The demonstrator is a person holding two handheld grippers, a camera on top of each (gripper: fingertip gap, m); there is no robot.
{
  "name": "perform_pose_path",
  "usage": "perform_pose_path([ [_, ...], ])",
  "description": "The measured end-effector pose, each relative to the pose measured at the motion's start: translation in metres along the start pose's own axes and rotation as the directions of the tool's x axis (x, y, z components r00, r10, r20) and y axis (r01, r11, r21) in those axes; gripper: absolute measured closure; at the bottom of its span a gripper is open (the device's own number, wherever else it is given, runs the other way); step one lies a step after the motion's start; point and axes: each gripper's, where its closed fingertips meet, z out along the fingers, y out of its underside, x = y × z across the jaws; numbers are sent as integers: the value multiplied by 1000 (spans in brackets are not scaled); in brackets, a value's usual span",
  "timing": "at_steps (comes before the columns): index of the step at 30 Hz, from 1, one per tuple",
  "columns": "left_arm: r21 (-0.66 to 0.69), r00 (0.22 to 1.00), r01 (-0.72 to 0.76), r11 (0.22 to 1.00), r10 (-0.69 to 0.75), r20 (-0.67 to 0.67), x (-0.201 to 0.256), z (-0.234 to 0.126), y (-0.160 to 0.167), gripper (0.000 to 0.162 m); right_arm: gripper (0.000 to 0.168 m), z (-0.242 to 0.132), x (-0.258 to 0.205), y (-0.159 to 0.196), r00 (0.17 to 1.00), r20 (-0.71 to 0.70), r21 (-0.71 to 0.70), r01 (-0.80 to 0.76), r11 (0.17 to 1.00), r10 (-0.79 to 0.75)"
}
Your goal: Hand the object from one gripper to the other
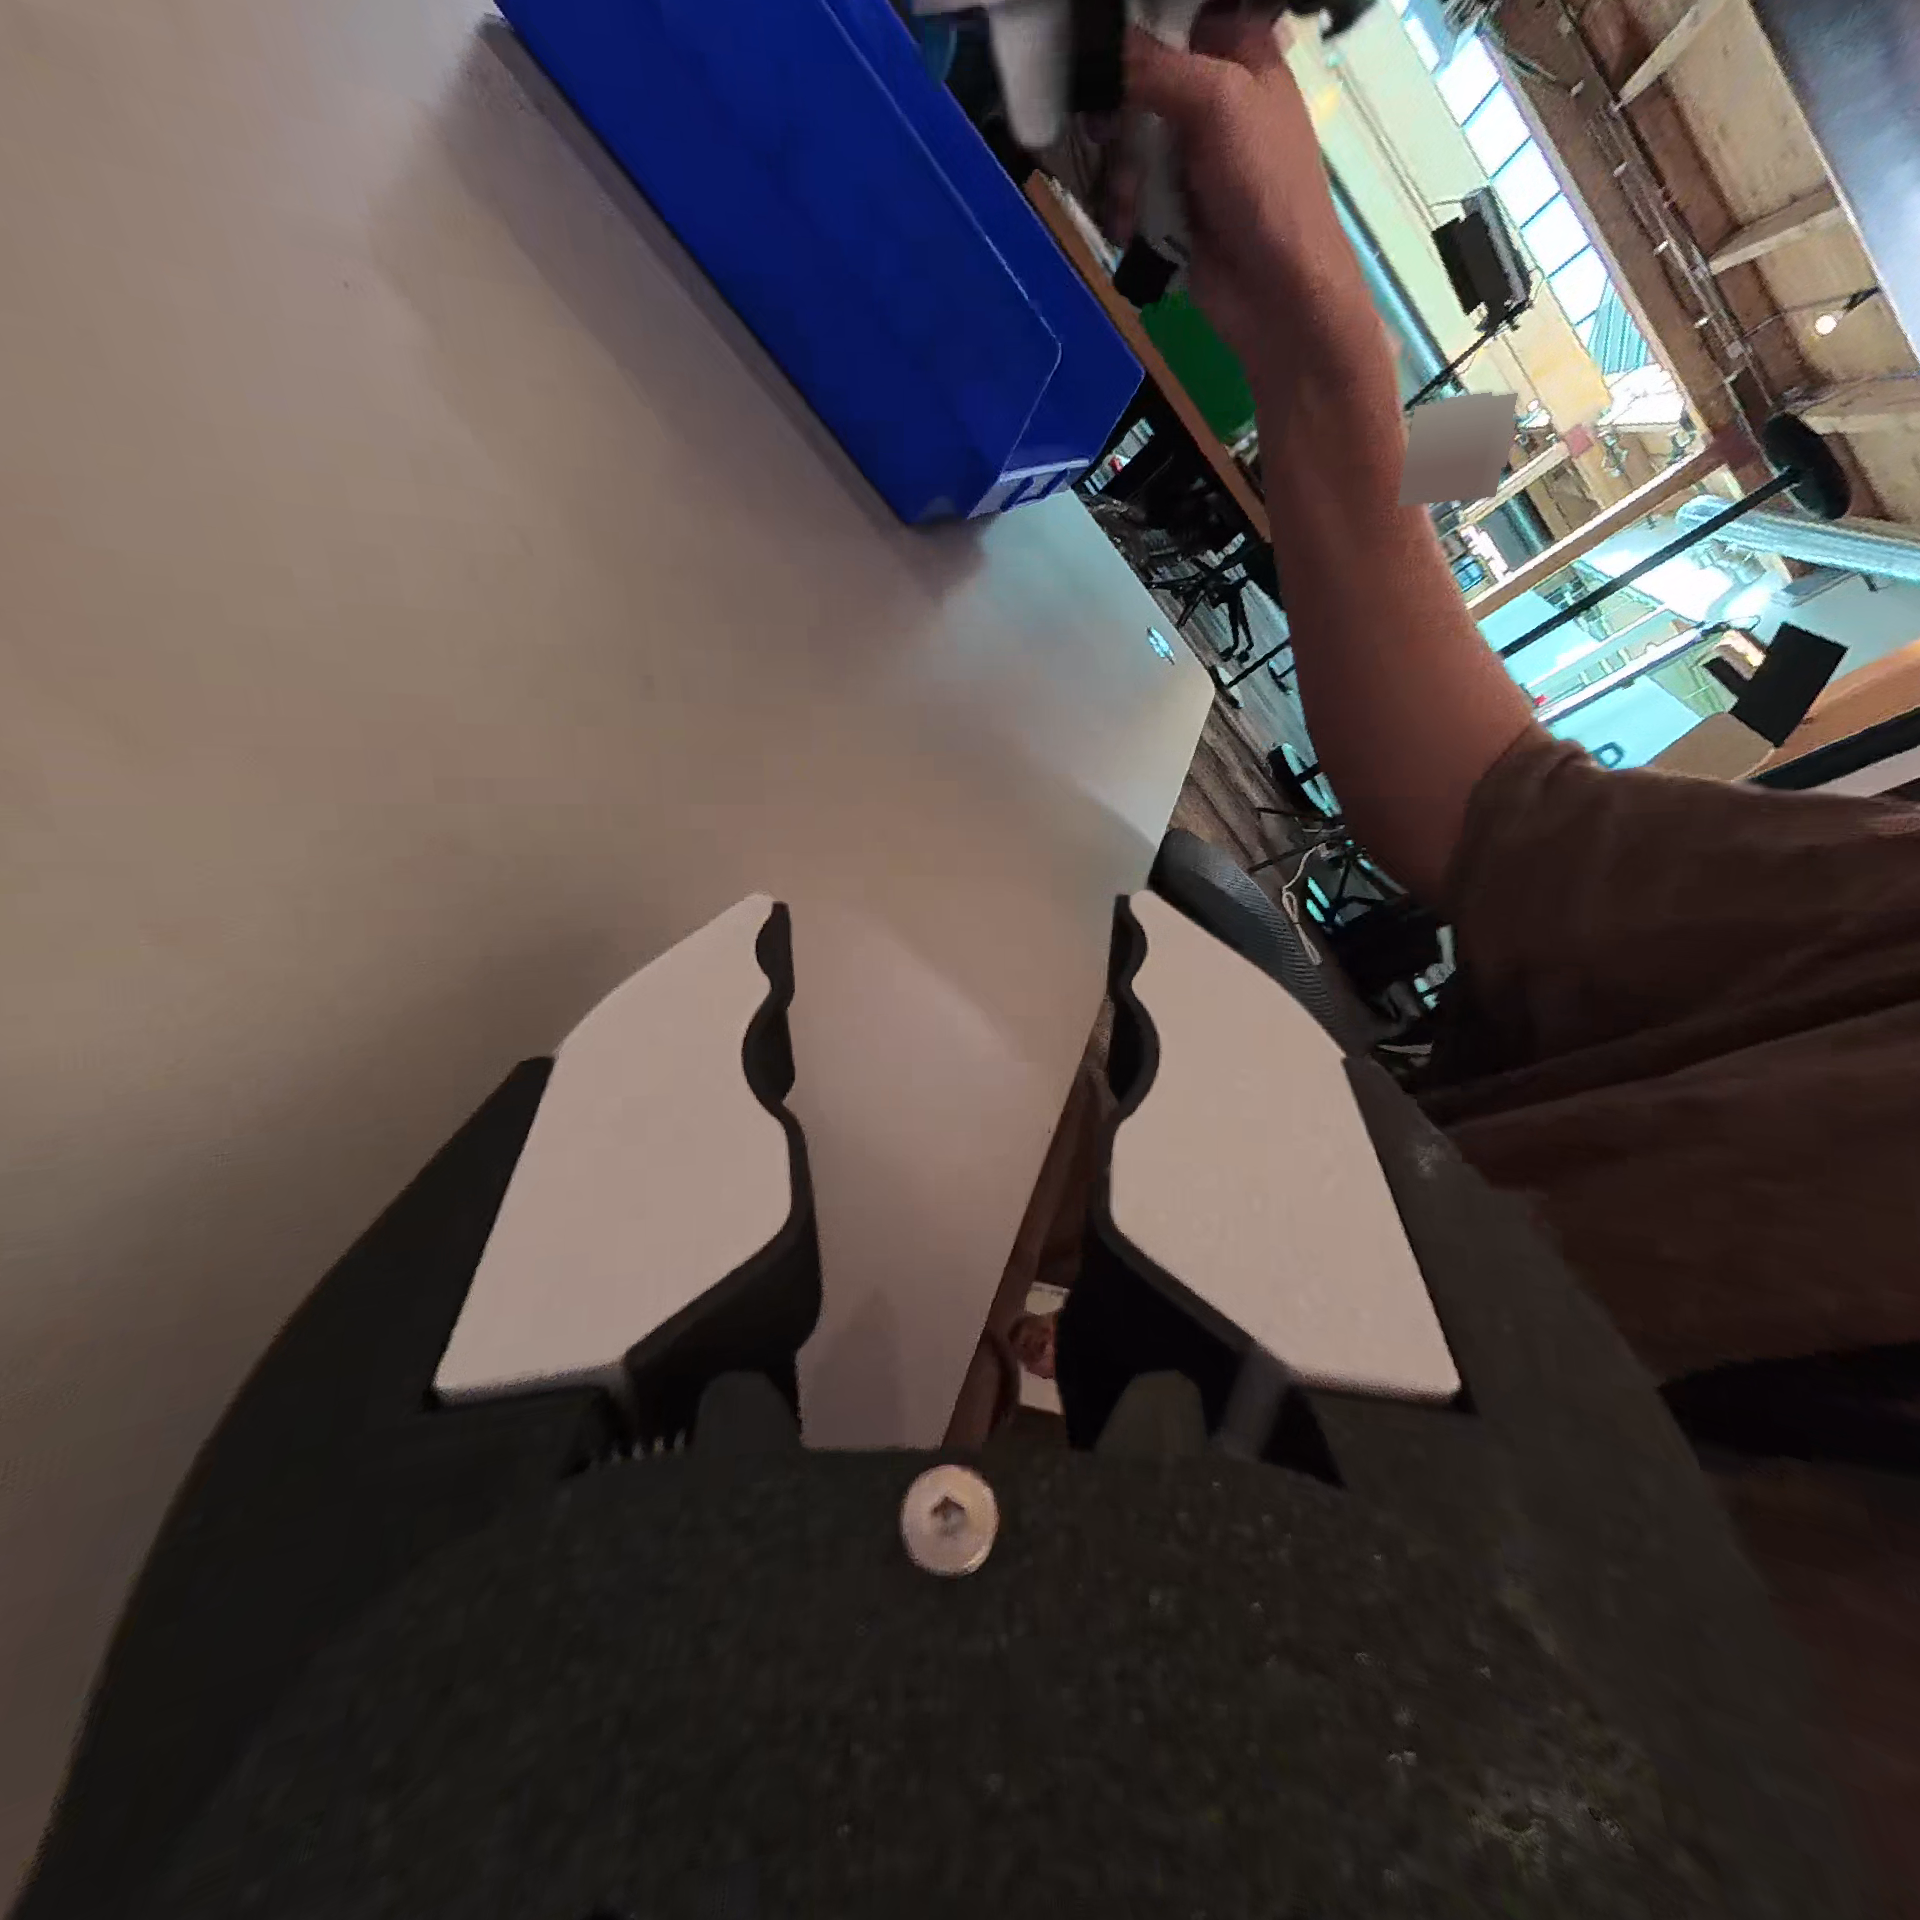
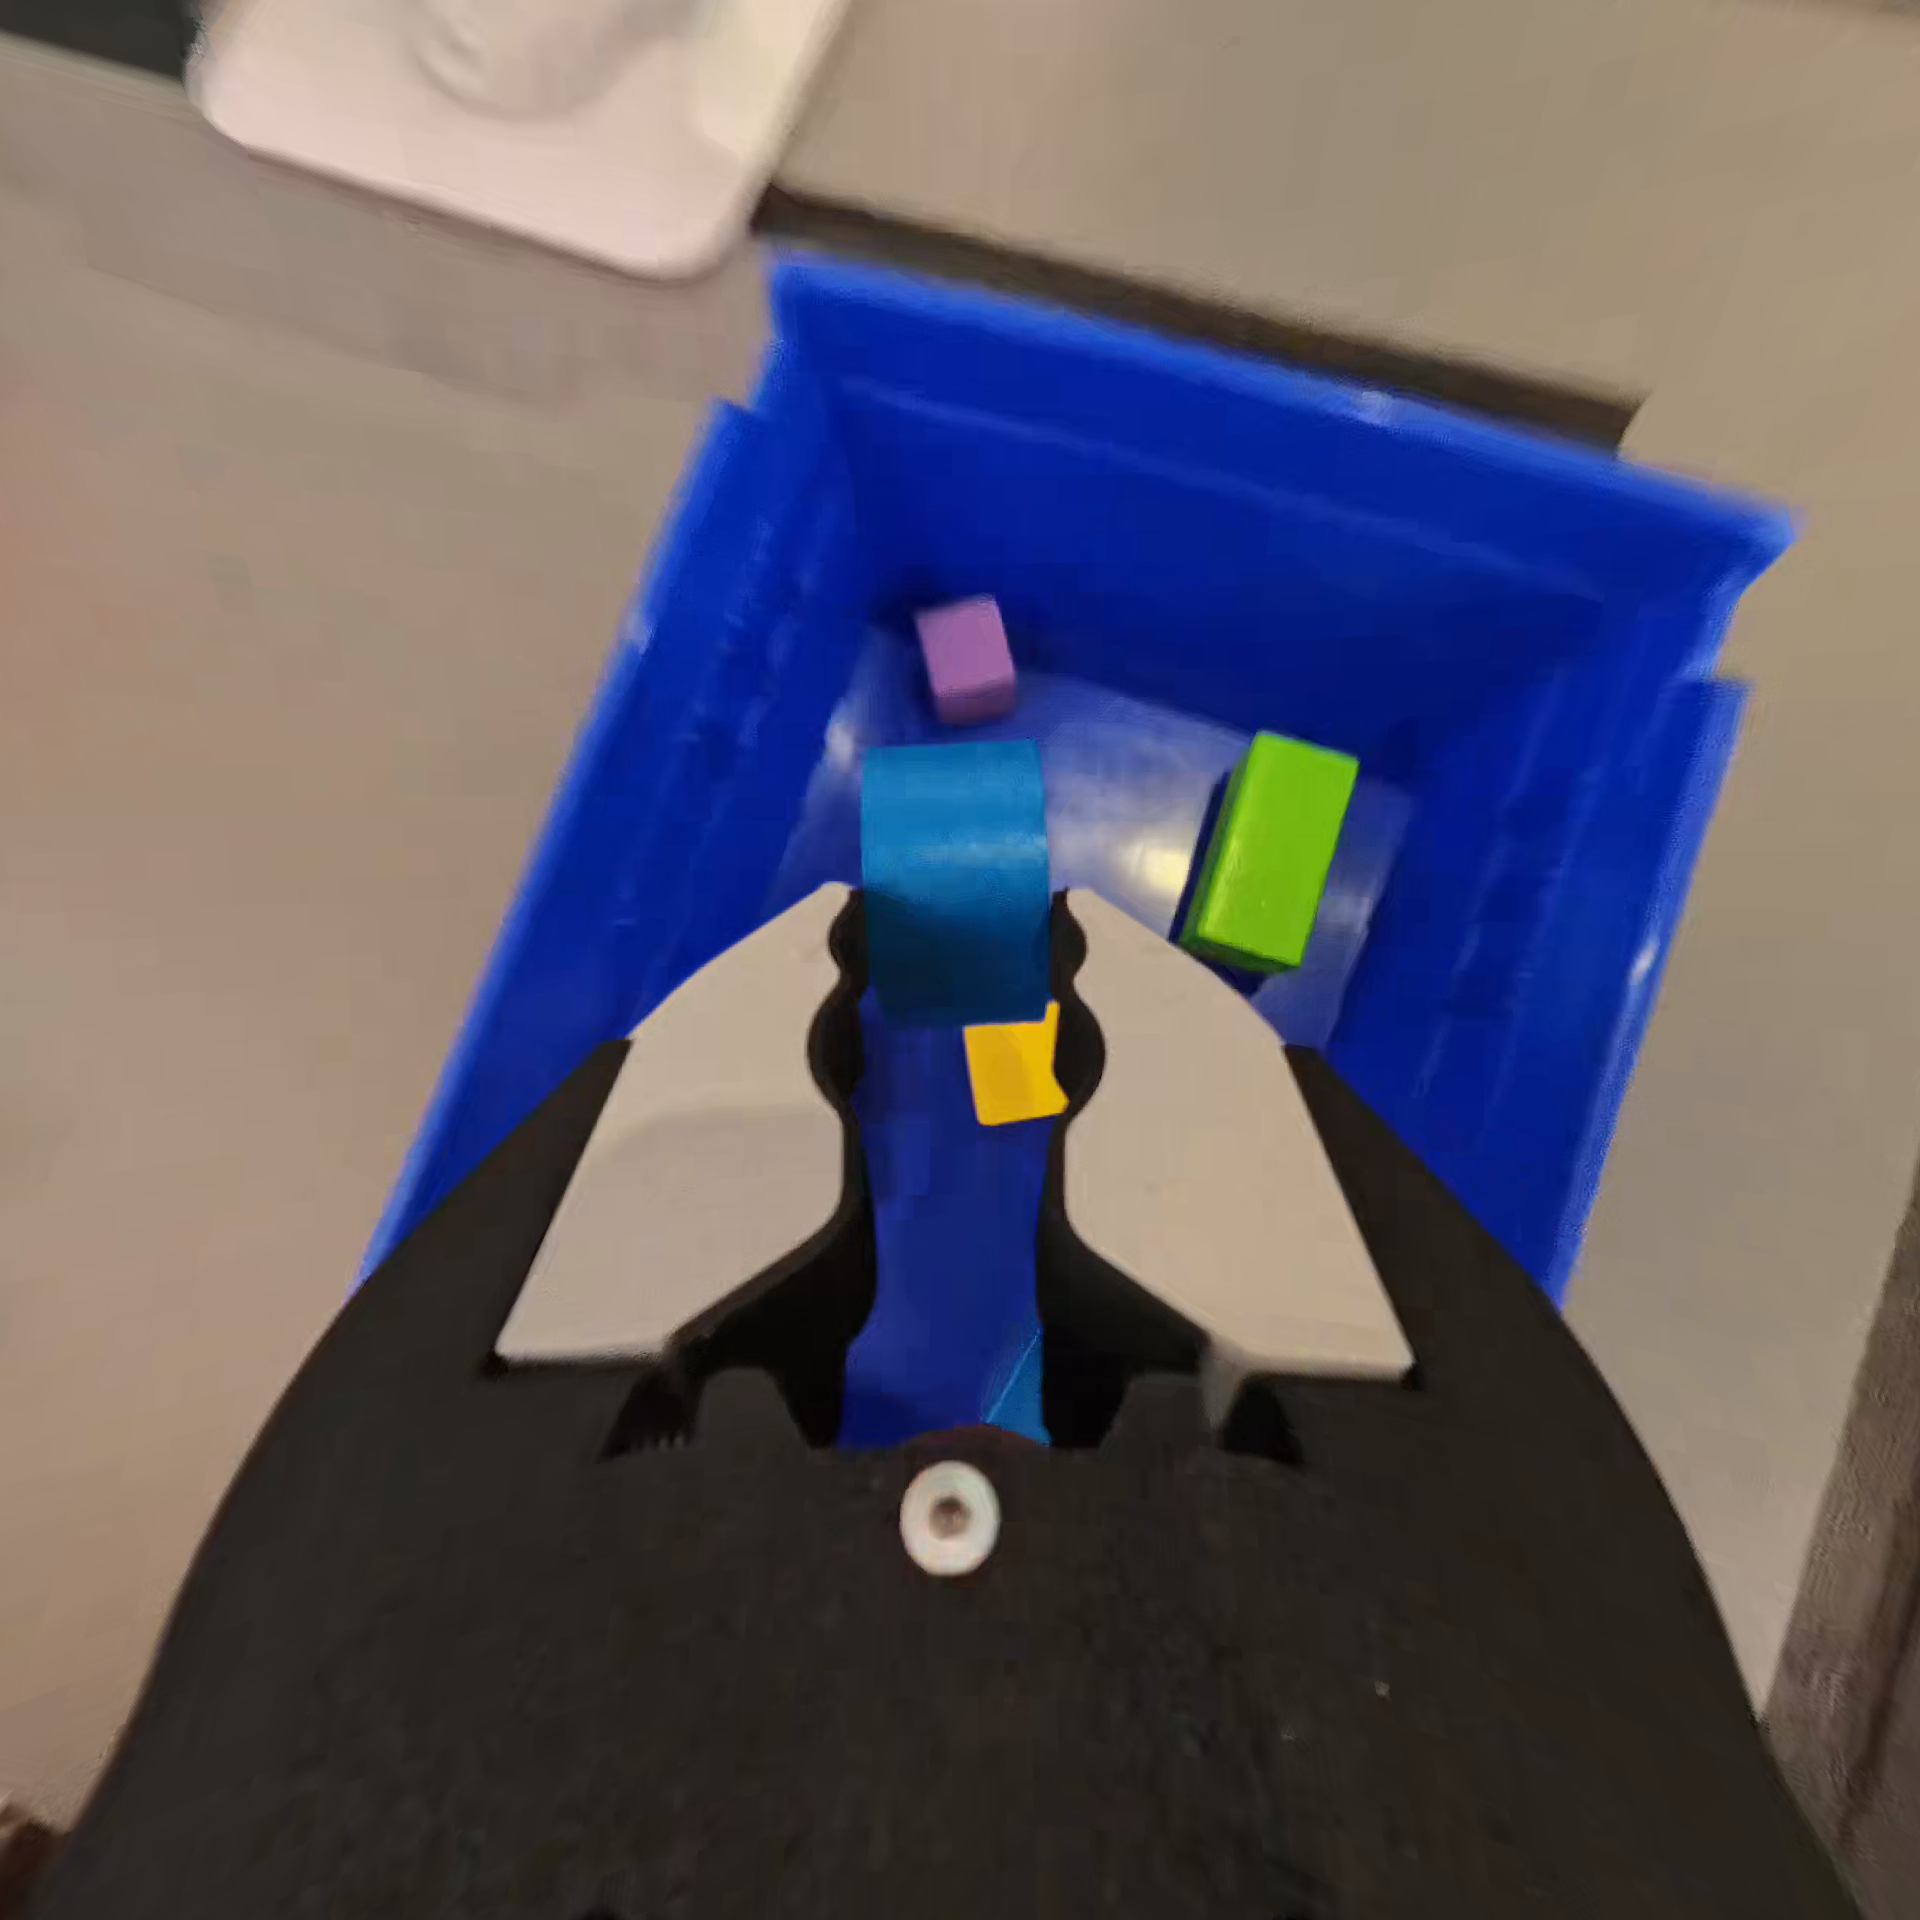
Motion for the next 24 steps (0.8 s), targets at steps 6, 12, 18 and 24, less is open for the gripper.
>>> perform_pose_path([
  [6,-3,999,-28,1000,28,32,-4,-4,-1,105,135,75,30,19,973,-125,-266,-220,939,193],
  [12,2,999,-24,1000,24,42,-8,-9,-2,105,135,108,35,26,937,-221,-339,-334,879,271],
  [18,-8,998,-34,999,34,51,-9,-14,-1,105,135,113,38,26,933,-259,-329,-327,886,249],
  [24,-3,1000,-13,1000,13,28,-7,-14,-2,105,116,96,33,12,947,-213,-292,-297,909,240],
])
